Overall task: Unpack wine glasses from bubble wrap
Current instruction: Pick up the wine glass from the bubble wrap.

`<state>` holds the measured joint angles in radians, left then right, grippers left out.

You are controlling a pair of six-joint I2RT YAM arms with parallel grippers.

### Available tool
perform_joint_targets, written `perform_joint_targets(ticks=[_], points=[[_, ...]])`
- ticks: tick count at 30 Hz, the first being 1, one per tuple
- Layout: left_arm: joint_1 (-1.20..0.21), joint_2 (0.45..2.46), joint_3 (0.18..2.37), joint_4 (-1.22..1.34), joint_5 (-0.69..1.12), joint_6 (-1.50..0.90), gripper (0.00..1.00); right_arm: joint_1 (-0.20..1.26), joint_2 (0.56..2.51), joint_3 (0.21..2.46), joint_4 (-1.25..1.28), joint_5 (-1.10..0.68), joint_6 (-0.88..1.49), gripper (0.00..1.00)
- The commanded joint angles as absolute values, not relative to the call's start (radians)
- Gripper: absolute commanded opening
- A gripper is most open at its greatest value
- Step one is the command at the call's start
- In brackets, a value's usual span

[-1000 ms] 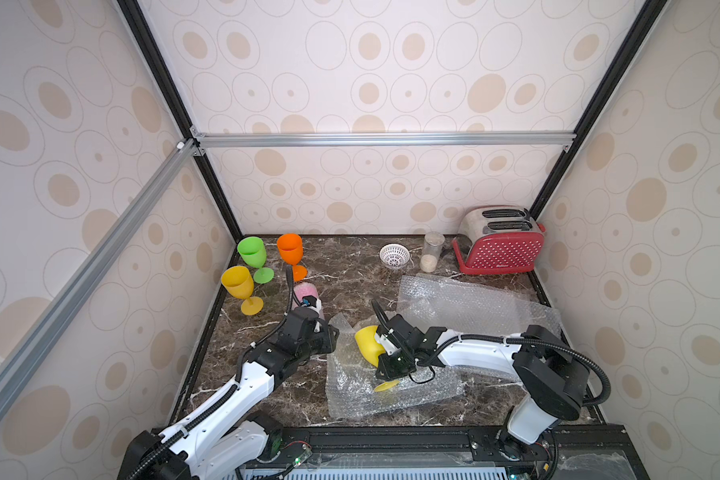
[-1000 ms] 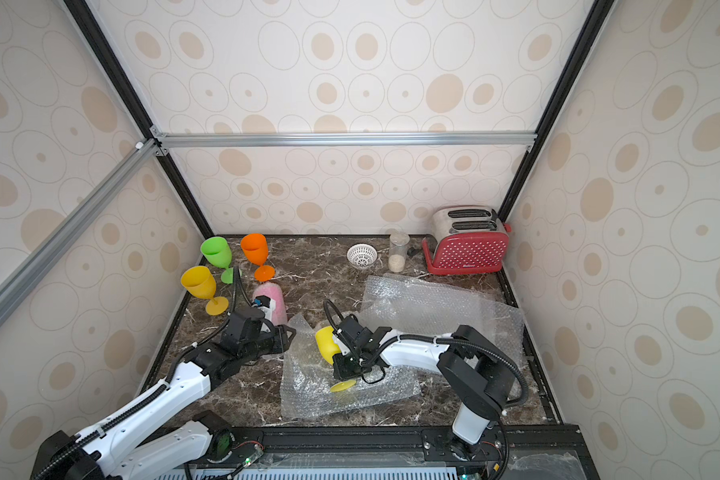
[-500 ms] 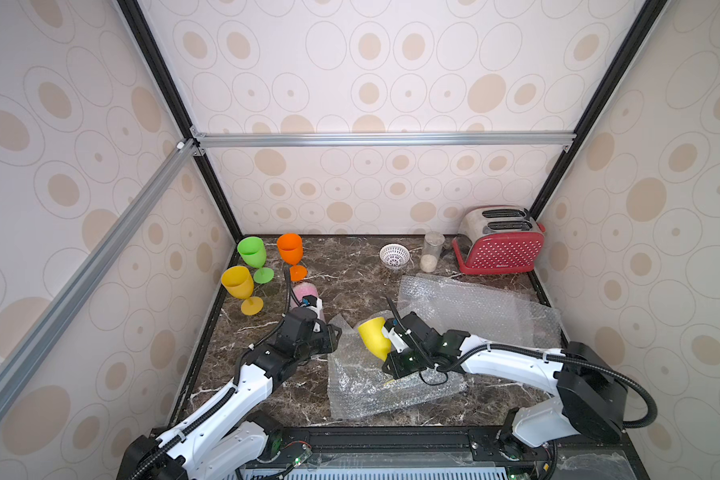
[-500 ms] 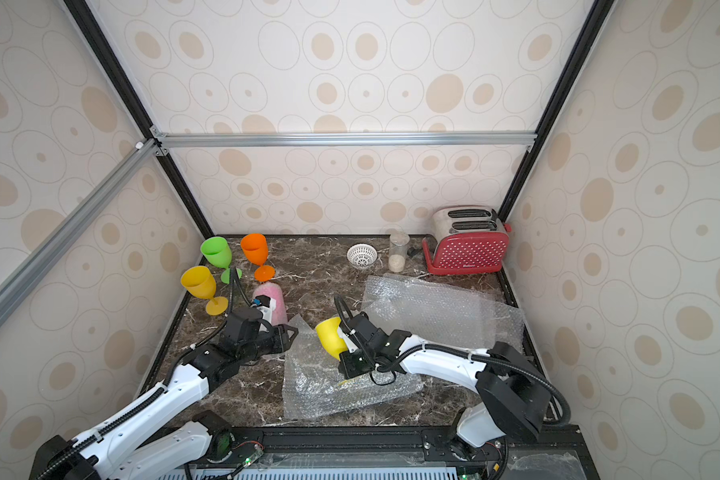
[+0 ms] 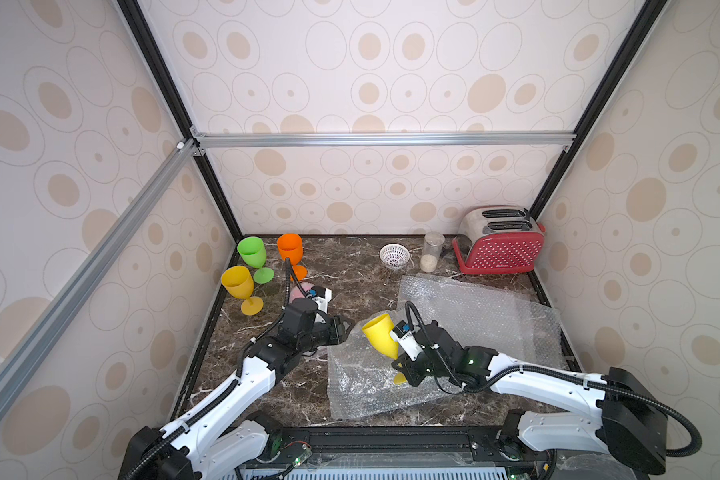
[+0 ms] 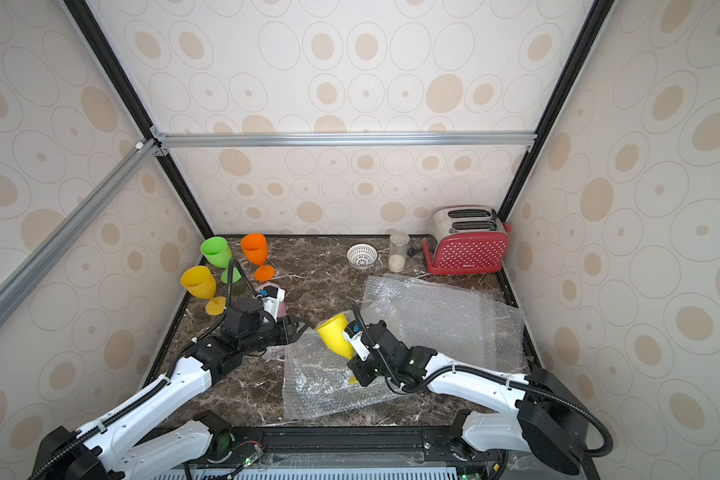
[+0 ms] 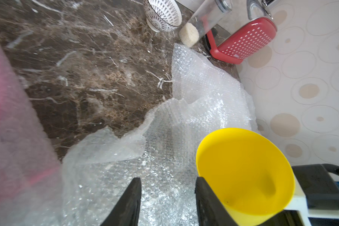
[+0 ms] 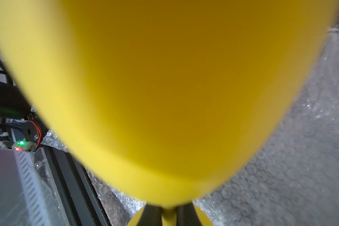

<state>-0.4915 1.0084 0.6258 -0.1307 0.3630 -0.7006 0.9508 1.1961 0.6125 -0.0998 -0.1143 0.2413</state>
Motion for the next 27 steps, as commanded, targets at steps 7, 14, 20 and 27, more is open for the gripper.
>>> perform_joint_targets(ticks=[7, 14, 20, 27], points=[[-0.485, 1.053, 0.672, -0.051, 0.54, -0.711, 0.46, 0.998, 1.099, 0.57, -0.063, -0.035, 0.073, 0.08], [-0.484, 1.073, 0.67, -0.008, 0.616, -0.711, 0.44, 1.037, 1.134, 0.593, -0.076, 0.036, 0.035, 0.08], [-0.488, 1.074, 0.672, -0.054, 0.627, -0.676, 0.4, 1.042, 1.128, 0.586, -0.064, 0.063, 0.034, 0.07], [-0.511, 1.115, 0.677, -0.079, 0.652, -0.629, 0.37, 1.051, 1.15, 0.614, -0.083, 0.078, 0.009, 0.07]])
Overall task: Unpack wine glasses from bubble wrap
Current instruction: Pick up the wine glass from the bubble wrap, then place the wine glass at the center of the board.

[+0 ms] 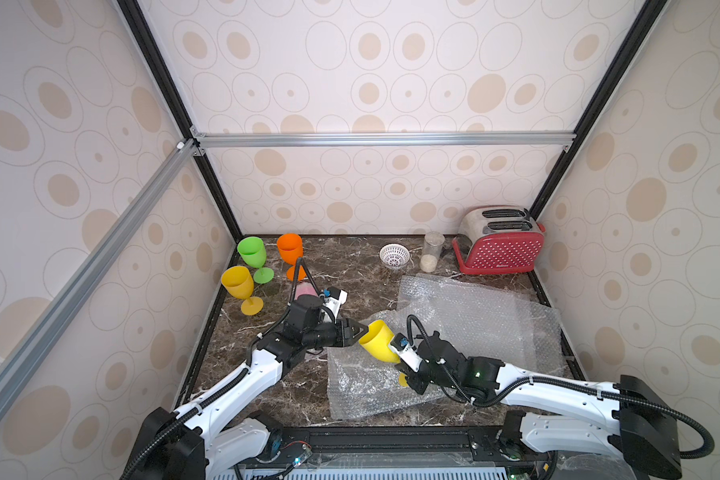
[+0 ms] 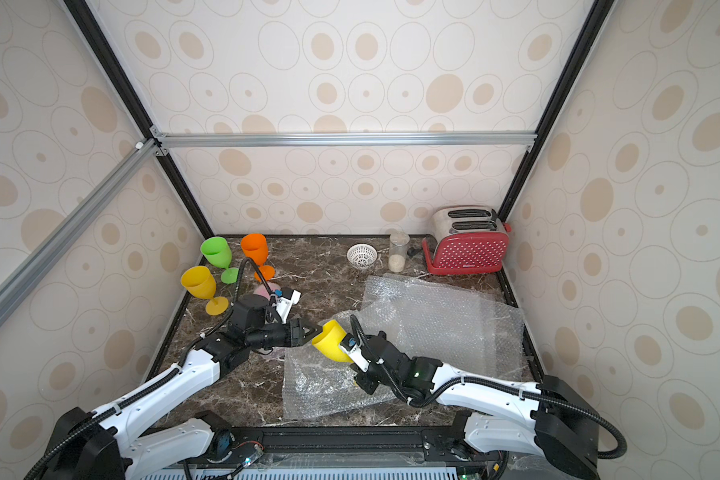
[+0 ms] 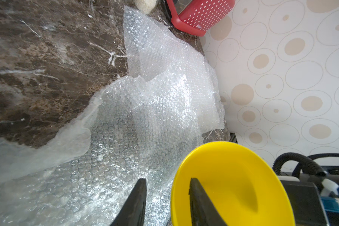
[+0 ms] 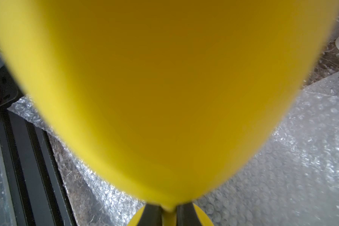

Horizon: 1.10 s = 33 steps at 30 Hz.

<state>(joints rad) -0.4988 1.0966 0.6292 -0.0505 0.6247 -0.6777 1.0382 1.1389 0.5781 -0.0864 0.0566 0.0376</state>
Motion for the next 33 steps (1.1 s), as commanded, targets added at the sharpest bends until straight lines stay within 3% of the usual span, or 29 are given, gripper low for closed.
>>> perform_joint_targets(ticks=[1, 5, 17, 27, 33], points=[[-0.517, 1.123, 0.683, -0.089, 0.649, -0.62, 0.36, 1.052, 1.152, 0.616, -0.083, 0.083, 0.007, 0.07], [-0.529, 1.151, 0.703, -0.134, 0.636, -0.583, 0.3, 1.06, 1.155, 0.62, -0.084, 0.105, -0.001, 0.07], [-0.535, 1.181, 0.721, -0.173, 0.648, -0.526, 0.0, 1.077, 1.176, 0.627, -0.111, 0.137, -0.021, 0.08], [-0.528, 1.179, 0.746, -0.217, 0.582, -0.509, 0.0, 1.078, 1.142, 0.611, -0.138, 0.142, -0.006, 0.15], [-0.499, 1.166, 0.755, -0.204, 0.568, -0.526, 0.0, 1.079, 1.125, 0.604, -0.158, 0.135, -0.003, 0.29]])
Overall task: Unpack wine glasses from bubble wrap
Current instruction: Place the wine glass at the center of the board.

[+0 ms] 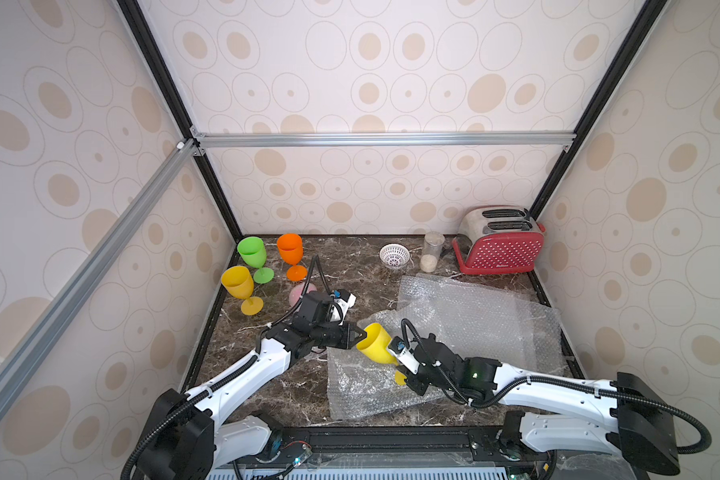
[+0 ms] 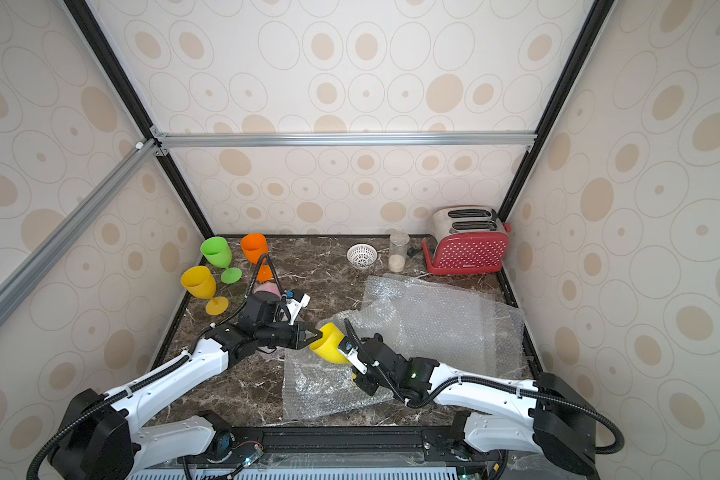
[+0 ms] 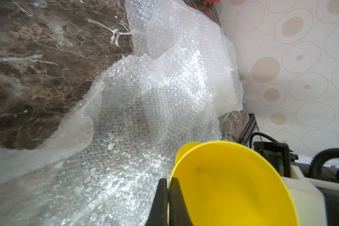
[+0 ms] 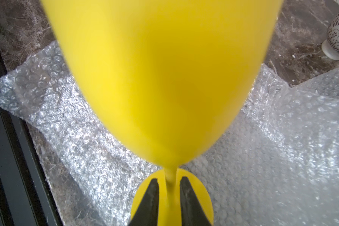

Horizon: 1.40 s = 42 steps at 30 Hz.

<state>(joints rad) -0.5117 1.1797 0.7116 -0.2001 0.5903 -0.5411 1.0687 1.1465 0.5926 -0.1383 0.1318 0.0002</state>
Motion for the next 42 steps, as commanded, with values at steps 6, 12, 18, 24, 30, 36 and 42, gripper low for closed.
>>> perform_joint_targets(ticks=[6, 12, 18, 24, 30, 36, 42], points=[[-0.487, 1.168, 0.792, -0.232, 0.544, -0.52, 0.0, 1.077, 1.069, 0.589, -0.159, 0.138, 0.022, 0.31], [-0.457, 1.158, 0.9, -0.289, 0.433, -0.512, 0.0, 1.076, 0.97, 0.582, -0.181, 0.207, 0.076, 0.33], [-0.427, 1.226, 1.074, -0.396, 0.23, -0.476, 0.0, 1.073, 0.917, 0.6, -0.229, 0.29, 0.132, 0.33], [-0.398, 1.341, 1.278, -0.491, 0.052, -0.419, 0.0, 1.045, 0.935, 0.615, -0.259, 0.285, 0.191, 0.33], [-0.344, 1.488, 1.451, -0.556, -0.031, -0.366, 0.0, 1.019, 0.959, 0.604, -0.253, 0.265, 0.235, 0.33], [-0.292, 1.634, 1.58, -0.567, -0.083, -0.335, 0.0, 0.987, 0.98, 0.591, -0.246, 0.238, 0.266, 0.33], [-0.281, 1.802, 1.714, -0.587, -0.196, -0.292, 0.0, 0.951, 1.014, 0.574, -0.208, 0.184, 0.294, 0.33]])
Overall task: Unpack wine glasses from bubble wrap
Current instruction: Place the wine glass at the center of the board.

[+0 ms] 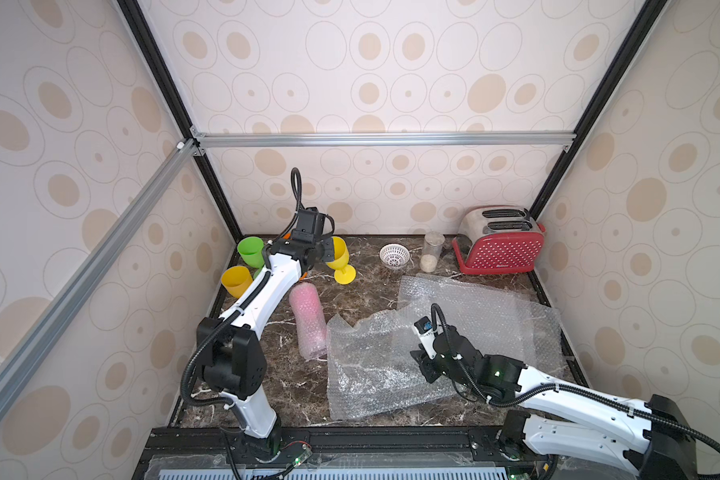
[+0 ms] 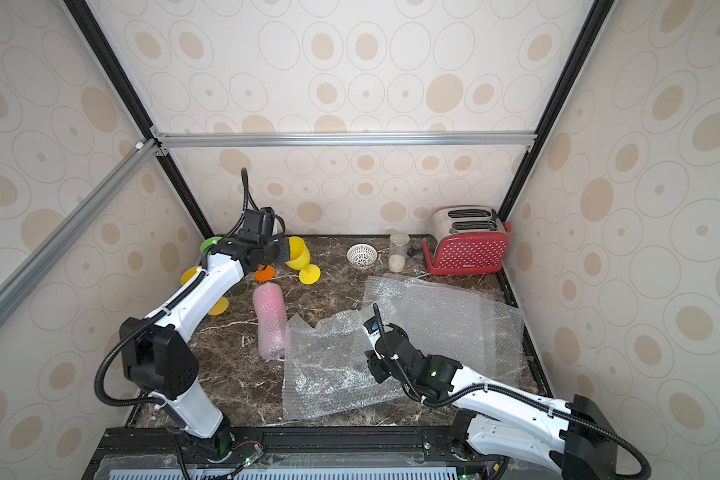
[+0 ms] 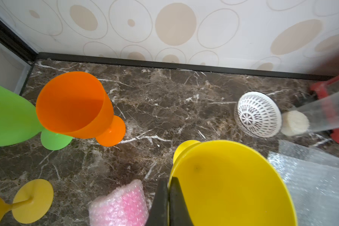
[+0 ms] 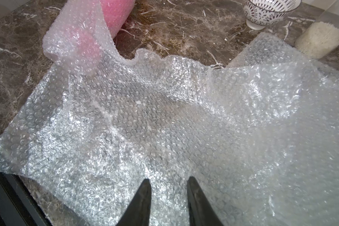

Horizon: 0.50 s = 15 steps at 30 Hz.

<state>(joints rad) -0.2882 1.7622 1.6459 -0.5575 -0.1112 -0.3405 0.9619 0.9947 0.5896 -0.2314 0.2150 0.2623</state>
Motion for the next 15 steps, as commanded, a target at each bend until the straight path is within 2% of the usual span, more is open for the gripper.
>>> perform_joint_targets(ticks=[1, 15], points=[[-0.277, 1.822, 1.727, -0.583, -0.211, -0.29, 0.0, 0.951, 1.022, 0.575, -0.204, 0.178, 0.297, 0.33], [-0.223, 2.019, 1.856, -0.571, -0.226, -0.295, 0.0, 0.935, 1.09, 0.569, -0.159, 0.152, 0.315, 0.33]])
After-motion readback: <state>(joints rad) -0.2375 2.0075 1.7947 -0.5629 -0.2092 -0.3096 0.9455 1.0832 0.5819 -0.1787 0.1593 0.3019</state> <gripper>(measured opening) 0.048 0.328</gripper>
